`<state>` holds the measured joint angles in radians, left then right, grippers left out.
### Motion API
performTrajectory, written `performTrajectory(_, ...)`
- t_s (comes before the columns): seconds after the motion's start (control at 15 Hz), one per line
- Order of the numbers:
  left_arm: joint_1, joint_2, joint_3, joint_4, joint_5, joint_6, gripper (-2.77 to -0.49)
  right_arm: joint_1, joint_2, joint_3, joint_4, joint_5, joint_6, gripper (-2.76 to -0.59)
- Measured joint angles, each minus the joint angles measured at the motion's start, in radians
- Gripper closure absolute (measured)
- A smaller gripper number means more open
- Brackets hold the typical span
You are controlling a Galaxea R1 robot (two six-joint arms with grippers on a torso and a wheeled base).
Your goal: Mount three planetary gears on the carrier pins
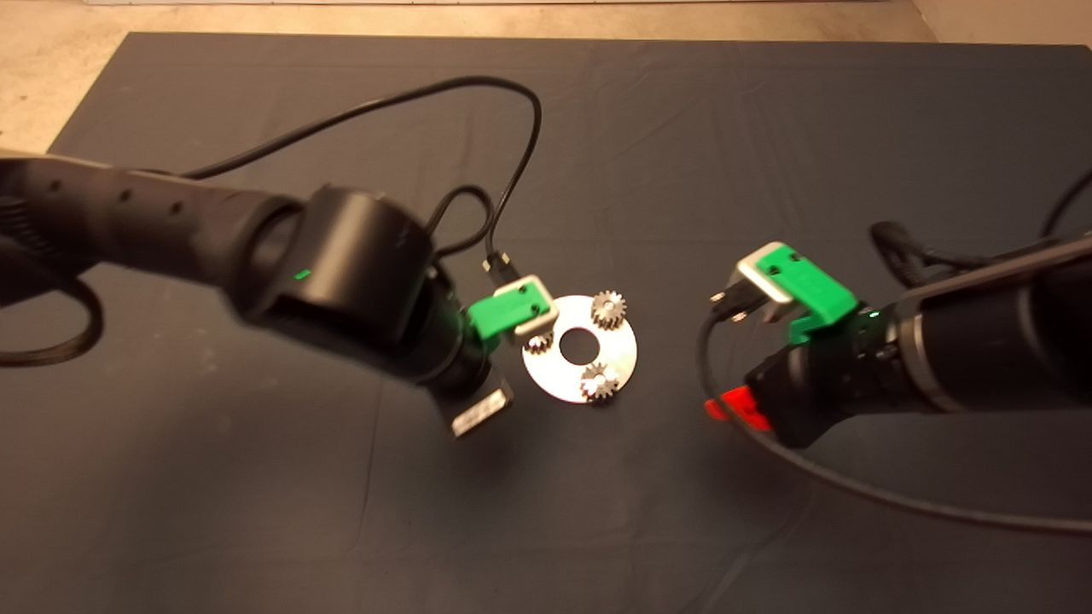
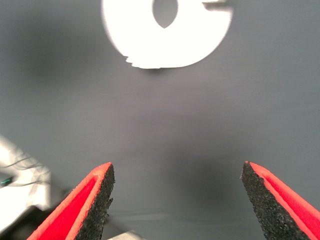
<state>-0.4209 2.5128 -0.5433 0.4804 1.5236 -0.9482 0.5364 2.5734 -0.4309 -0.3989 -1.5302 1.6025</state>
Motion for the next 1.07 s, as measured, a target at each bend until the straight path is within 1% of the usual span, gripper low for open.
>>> performTrajectory(0.07, -0.001, -0.027, 0.065, -0.008, 0.002, -0.066, -1.46, -0.011, 0.059, 0.001, 0.0, 0.0, 0.051, -1.89)
performTrajectory(0.13, -0.002, -0.048, 0.11, -0.011, 0.001, -0.142, -1.46, -0.032, 0.122, 0.004, 0.0, 0.001, 0.1, -1.89)
performTrajectory(0.2, -0.002, -0.073, 0.138, -0.013, -0.004, -0.208, -1.46, -0.053, 0.156, 0.004, 0.0, 0.006, 0.123, -1.89)
performTrajectory(0.27, -0.006, -0.108, 0.155, -0.013, -0.002, -0.274, -1.46, -0.086, 0.171, 0.004, -0.001, 0.009, 0.148, -1.89)
performTrajectory(0.33, -0.009, -0.139, 0.168, -0.014, 0.003, -0.333, -1.46, -0.12, 0.169, 0.004, -0.001, 0.004, 0.177, -1.89)
performTrajectory(0.4, -0.01, -0.166, 0.177, -0.014, 0.004, -0.401, -1.46, -0.15, 0.157, 0.004, -0.002, 0.004, 0.211, -1.89)
performTrajectory(0.47, -0.009, -0.186, 0.185, -0.014, 0.002, -0.457, -1.46, -0.179, 0.135, 0.005, -0.003, 0.005, 0.235, -1.89)
performTrajectory(0.53, -0.009, -0.214, 0.193, -0.014, 0.002, -0.495, -1.46, -0.197, 0.108, 0.005, -0.004, 0.004, 0.254, -1.89)
performTrajectory(0.6, -0.009, -0.242, 0.198, -0.014, 0.003, -0.514, -1.46, -0.207, 0.074, 0.005, -0.004, 0.003, 0.265, -1.89)
performTrajectory(0.67, -0.008, -0.264, 0.202, -0.015, 0.002, -0.522, -1.46, -0.213, 0.039, 0.006, -0.006, -0.001, 0.277, -1.89)
performTrajectory(0.73, -0.006, -0.288, 0.204, -0.018, 0.002, -0.522, -1.46, -0.218, 0.007, 0.007, -0.007, -0.001, 0.286, -1.89)
performTrajectory(0.87, 0.008, -0.367, 0.206, -0.025, 0.001, -0.522, -1.46, -0.236, -0.044, 0.015, -0.007, -0.002, 0.304, -1.89)
performTrajectory(0.93, 0.024, -0.411, 0.207, -0.027, 0.004, -0.522, -1.46, -0.241, -0.059, 0.016, -0.008, -0.005, 0.311, -1.89)
performTrajectory(1.0, 0.043, -0.429, 0.208, -0.032, 0.005, -0.522, -1.46, -0.25, -0.065, 0.017, -0.008, -0.005, 0.317, -1.89)
performTrajectory(1.07, 0.064, -0.432, 0.21, -0.037, 0.005, -0.522, -1.46, -0.262, -0.067, 0.017, -0.008, -0.002, 0.321, -1.89)
